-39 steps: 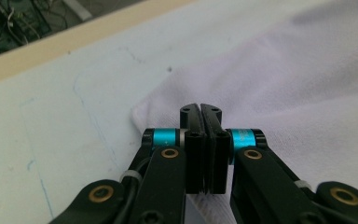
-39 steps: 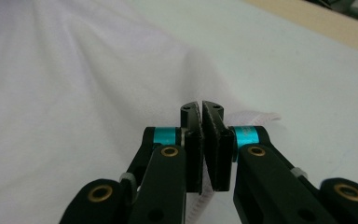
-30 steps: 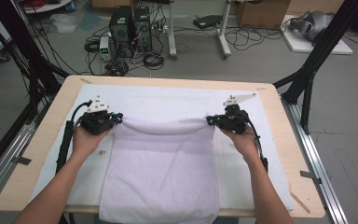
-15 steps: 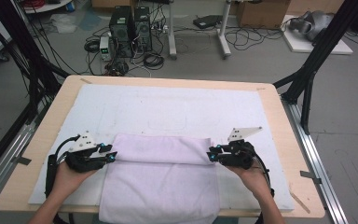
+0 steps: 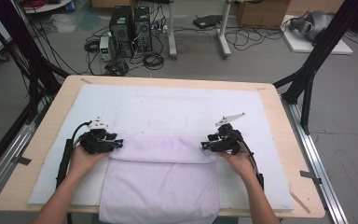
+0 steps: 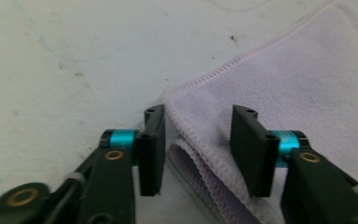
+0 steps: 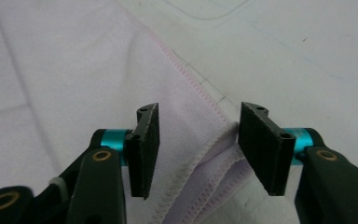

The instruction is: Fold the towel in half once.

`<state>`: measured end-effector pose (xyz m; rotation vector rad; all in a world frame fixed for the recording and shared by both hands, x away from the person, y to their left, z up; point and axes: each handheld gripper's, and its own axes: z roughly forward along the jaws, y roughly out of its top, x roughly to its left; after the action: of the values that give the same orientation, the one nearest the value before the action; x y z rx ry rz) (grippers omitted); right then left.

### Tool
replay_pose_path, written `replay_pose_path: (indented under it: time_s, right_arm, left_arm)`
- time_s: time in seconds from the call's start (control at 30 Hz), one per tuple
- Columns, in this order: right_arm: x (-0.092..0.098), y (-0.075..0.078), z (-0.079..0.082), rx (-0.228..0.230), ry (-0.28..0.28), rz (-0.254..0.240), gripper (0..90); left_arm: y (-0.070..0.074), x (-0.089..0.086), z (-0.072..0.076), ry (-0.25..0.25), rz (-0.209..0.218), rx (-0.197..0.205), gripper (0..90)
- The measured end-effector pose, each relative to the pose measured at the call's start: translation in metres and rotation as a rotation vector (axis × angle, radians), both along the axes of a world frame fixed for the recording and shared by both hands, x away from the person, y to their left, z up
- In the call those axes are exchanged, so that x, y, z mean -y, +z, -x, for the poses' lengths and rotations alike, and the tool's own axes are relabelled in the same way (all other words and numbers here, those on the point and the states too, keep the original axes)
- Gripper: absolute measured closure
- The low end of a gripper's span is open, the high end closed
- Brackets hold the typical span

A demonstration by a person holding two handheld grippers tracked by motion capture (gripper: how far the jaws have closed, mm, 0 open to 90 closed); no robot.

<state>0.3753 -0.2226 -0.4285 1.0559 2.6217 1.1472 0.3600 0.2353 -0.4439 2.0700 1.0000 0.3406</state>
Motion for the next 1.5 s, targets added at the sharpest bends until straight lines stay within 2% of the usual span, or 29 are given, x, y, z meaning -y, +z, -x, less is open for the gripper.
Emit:
replay_pose_path:
  time_s: [0.07, 0.1, 0.17, 0.23, 0.3, 0.37, 0.53, 0.6, 0.67, 0.8, 1.0, 1.07, 1.13, 1.17, 1.3, 1.4, 1.47, 1.5]
  right_arm:
    - [-0.003, -0.001, 0.000, 0.007, 0.013, 0.019, 71.3]
    - [-0.005, -0.001, 0.001, 0.013, 0.026, 0.030, 77.8]
    - [-0.009, 0.000, 0.002, 0.028, 0.051, 0.054, 85.8]
    - [-0.011, 0.003, 0.003, 0.047, 0.055, 0.060, 86.8]
    - [-0.010, 0.009, 0.006, 0.073, 0.049, 0.049, 87.0]
    - [-0.006, 0.017, 0.009, 0.097, 0.042, 0.016, 87.2]
    - [0.004, 0.032, 0.013, 0.127, 0.027, -0.028, 87.5]
    - [0.009, 0.039, 0.017, 0.142, 0.024, -0.060, 87.5]
    - [0.013, 0.046, 0.023, 0.165, 0.025, -0.081, 87.6]
    - [0.014, 0.055, 0.034, 0.190, 0.058, -0.099, 87.6]
    - [0.008, 0.055, 0.044, 0.199, 0.093, -0.105, 87.5]
    - [0.008, 0.053, 0.044, 0.195, 0.094, -0.098, 87.6]
    - [0.009, 0.050, 0.042, 0.188, 0.091, -0.098, 87.6]
    - [0.009, 0.049, 0.041, 0.183, 0.089, -0.099, 87.5]
    - [0.008, 0.045, 0.034, 0.172, 0.083, -0.105, 87.5]
    - [0.006, 0.041, 0.027, 0.158, 0.082, -0.099, 87.5]
    - [0.005, 0.039, 0.024, 0.150, 0.080, -0.100, 87.5]
    - [0.004, 0.039, 0.023, 0.143, 0.078, -0.102, 87.5]
  left_arm:
    - [0.001, 0.002, 0.001, -0.013, -0.005, 0.018, 73.9]
    - [0.002, 0.005, 0.003, -0.020, -0.032, 0.032, 78.2]
    - [0.004, 0.008, 0.005, -0.023, -0.063, 0.054, 81.3]
    - [0.008, 0.008, 0.006, -0.016, -0.067, 0.070, 82.2]
    - [0.014, 0.007, 0.008, -0.010, -0.050, 0.099, 82.2]
    - [0.021, 0.006, 0.009, -0.002, -0.023, 0.119, 82.2]
    - [0.035, 0.005, 0.015, -0.010, -0.002, 0.154, 82.1]
    - [0.039, 0.004, 0.019, -0.008, 0.008, 0.170, 82.0]
    - [0.042, 0.003, 0.021, -0.012, 0.001, 0.179, 81.7]
    - [0.036, 0.000, 0.018, -0.005, -0.017, 0.138, 80.8]
    - [0.027, 0.005, 0.016, -0.018, -0.063, 0.111, 79.1]
    - [0.026, 0.003, 0.013, -0.012, -0.036, 0.104, 79.0]
    - [0.024, 0.001, 0.008, 0.007, -0.016, 0.085, 74.7]
    - [0.023, 0.000, 0.005, 0.015, -0.014, 0.070, 70.2]
    - [0.018, 0.000, -0.005, 0.030, -0.008, 0.054, 69.7]
    - [0.011, 0.002, -0.016, 0.055, -0.007, -0.003, 63.5]
    - [0.006, 0.002, -0.023, 0.067, -0.017, -0.058, 59.3]
    - [0.005, 0.002, -0.025, 0.072, -0.012, -0.062, 56.5]
